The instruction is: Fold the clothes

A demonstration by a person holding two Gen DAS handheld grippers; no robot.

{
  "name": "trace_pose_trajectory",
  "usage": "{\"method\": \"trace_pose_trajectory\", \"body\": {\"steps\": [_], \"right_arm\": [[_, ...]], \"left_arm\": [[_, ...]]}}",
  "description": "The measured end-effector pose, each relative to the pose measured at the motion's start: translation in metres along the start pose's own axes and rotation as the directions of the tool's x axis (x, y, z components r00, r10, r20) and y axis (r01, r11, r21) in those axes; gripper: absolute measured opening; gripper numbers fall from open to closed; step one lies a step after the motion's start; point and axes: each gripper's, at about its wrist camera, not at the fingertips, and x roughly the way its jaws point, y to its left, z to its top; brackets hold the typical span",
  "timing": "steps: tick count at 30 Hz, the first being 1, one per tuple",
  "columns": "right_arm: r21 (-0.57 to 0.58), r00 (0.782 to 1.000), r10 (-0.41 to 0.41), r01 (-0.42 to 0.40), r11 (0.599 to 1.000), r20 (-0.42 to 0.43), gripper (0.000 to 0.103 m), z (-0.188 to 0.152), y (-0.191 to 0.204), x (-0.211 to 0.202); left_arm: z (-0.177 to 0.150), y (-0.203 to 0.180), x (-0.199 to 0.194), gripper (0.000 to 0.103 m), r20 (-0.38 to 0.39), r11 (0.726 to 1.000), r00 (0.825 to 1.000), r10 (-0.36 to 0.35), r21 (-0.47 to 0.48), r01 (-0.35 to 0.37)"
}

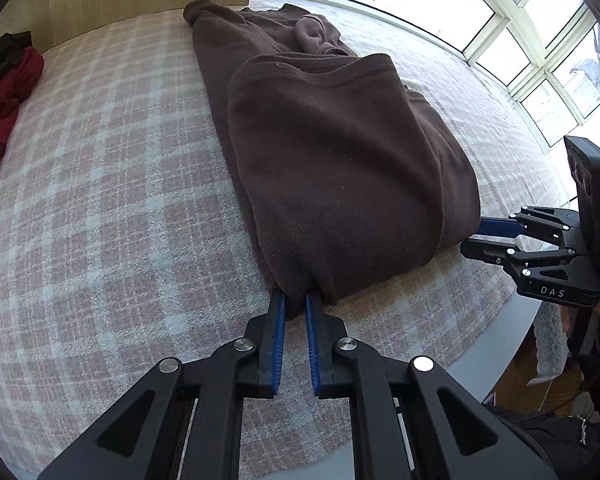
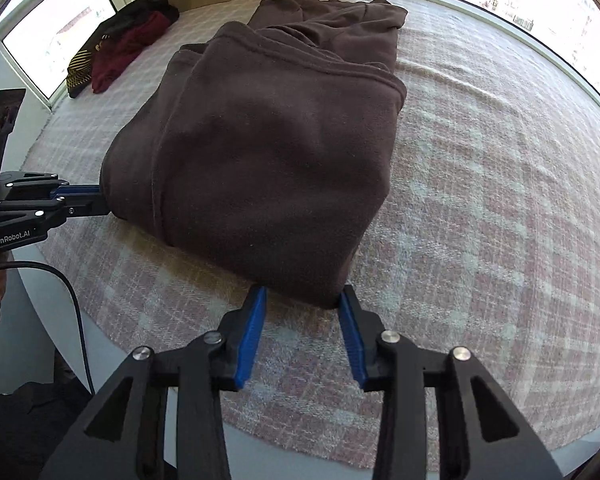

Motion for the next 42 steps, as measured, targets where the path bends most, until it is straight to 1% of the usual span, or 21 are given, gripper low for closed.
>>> {"method": "trace_pose_trajectory", "body": {"steps": [3, 5, 8, 11, 12, 13, 14, 15, 16, 17, 18, 20, 21, 22, 25, 27, 30, 33, 40, 41, 42], "right_arm": [[0.004, 1.0, 0.024, -0.024, 1.0, -0.008, 0.019, 0.003, -0.002, 0.001], [-0.009, 1.0, 0.03, -0.03, 1.0, 0.0, 0.017, 0.004, -0.002, -0.005], [0.006, 0.999, 0.05, -0.05, 0.999, 0.022, 0.014, 0.006, -0.008, -0.013], [0.036, 0.999, 0.043, -0.044, 0.998, 0.03, 0.011, 0.006, -0.017, -0.014], [0.049, 0.999, 0.035, -0.036, 0.998, 0.025, 0.006, 0.006, -0.02, -0.013], [0.041, 1.0, 0.019, -0.02, 0.999, 0.016, 0.006, 0.005, -0.02, -0.01], [0.032, 1.0, 0.003, -0.003, 0.999, 0.006, 0.006, 0.003, -0.019, -0.007], [0.023, 1.0, -0.013, 0.013, 1.0, -0.004, 0.006, 0.002, -0.019, -0.004], [0.016, 1.0, -0.02, 0.019, 1.0, 0.01, 0.006, 0.0, -0.018, -0.007], [0.008, 0.999, -0.026, 0.025, 1.0, 0.025, 0.006, -0.002, -0.016, -0.011], [0.014, 0.998, -0.036, 0.035, 0.999, 0.045, 0.009, -0.004, -0.016, -0.018], [0.042, 0.997, -0.025, 0.023, 0.999, 0.067, 0.031, -0.005, -0.018, -0.028], [0.056, 0.997, -0.02, 0.016, 0.998, 0.077, 0.056, -0.006, -0.019, -0.033], [0.053, 0.995, -0.015, 0.01, 0.999, 0.095, 0.062, -0.005, -0.019, -0.036], [0.046, 0.992, -0.033, 0.028, 0.999, 0.12, 0.062, 0.003, -0.015, -0.038], [0.039, 0.992, -0.062, 0.058, 0.998, 0.107, 0.062, 0.013, -0.008, -0.035], [0.038, 0.993, -0.077, 0.074, 0.997, 0.092, 0.062, 0.018, -0.004, -0.026], [0.042, 0.997, -0.058, 0.056, 0.998, 0.056, 0.062, 0.021, 0.0, -0.015], [-0.009, 0.993, -0.102, 0.103, 0.995, 0.052, 0.062, 0.024, 0.008, -0.009], [-0.009, 0.994, -0.098, 0.098, 0.995, 0.051, 0.061, 0.024, 0.007, -0.009], [0.0, 0.995, -0.084, 0.084, 0.996, 0.049, 0.058, 0.025, 0.005, -0.009]], "left_arm": [[0.0, -0.005, -0.009, 0.007, 0.019, 1.0, 1.0, 0.014, 0.015, -0.014], [0.001, -0.012, -0.016, 0.007, 0.039, 0.998, 0.998, 0.045, 0.032, -0.046], [0.002, -0.021, -0.023, 0.007, 0.059, 0.995, 0.994, 0.09, 0.045, -0.092], [0.005, -0.026, -0.03, 0.007, 0.078, 0.989, 0.987, 0.138, 0.047, -0.142], [0.005, -0.025, -0.03, 0.007, 0.074, 0.985, 0.984, 0.16, 0.046, -0.164], [0.005, -0.024, -0.029, 0.004, 0.069, 0.977, 0.976, 0.204, 0.046, -0.208], [0.005, -0.016, -0.028, 0.0, 0.077, 0.955, 0.954, 0.29, 0.044, -0.294], [0.004, -0.004, -0.029, 0.0, 0.077, 0.948, 0.946, 0.315, 0.031, -0.318], [0.004, 0.002, -0.034, 0.0, 0.076, 0.961, 0.959, 0.274, 0.0, -0.275], [0.003, 0.006, -0.041, 0.0, 0.082, 0.969, 0.965, 0.249, -0.028, -0.247], [0.001, 0.006, -0.046, 0.0, 0.095, 0.962, 0.957, 0.274, -0.026, -0.273], [0.001, 0.0, -0.051, 0.0, 0.106, 0.948, 0.943, 0.316, 0.006, -0.318], [0.0, -0.002, -0.053, 0.0, 0.113, 0.951, 0.945, 0.307, 0.001, -0.309], [0.001, -0.004, -0.052, 0.0, 0.113, 0.954, 0.948, 0.298, 0.006, -0.301], [0.001, -0.015, -0.046, 0.006, 0.109, 0.953, 0.949, 0.297, 0.033, -0.302], [0.005, -0.02, -0.033, 0.019, 0.092, 0.957, 0.955, 0.283, 0.041, -0.288], [0.01, -0.022, -0.015, 0.032, 0.066, 0.959, 0.959, 0.277, 0.035, -0.28], [0.012, -0.025, -0.006, 0.033, 0.053, 0.96, 0.96, 0.276, 0.023, -0.278], [0.016, -0.024, 0.004, 0.033, 0.029, 0.962, 0.962, 0.27, 0.031, -0.271], [0.016, -0.024, 0.005, 0.031, 0.026, 0.963, 0.964, 0.266, 0.032, -0.267], [0.016, -0.024, 0.006, 0.025, 0.024, 0.965, 0.965, 0.26, 0.033, -0.261]]}}
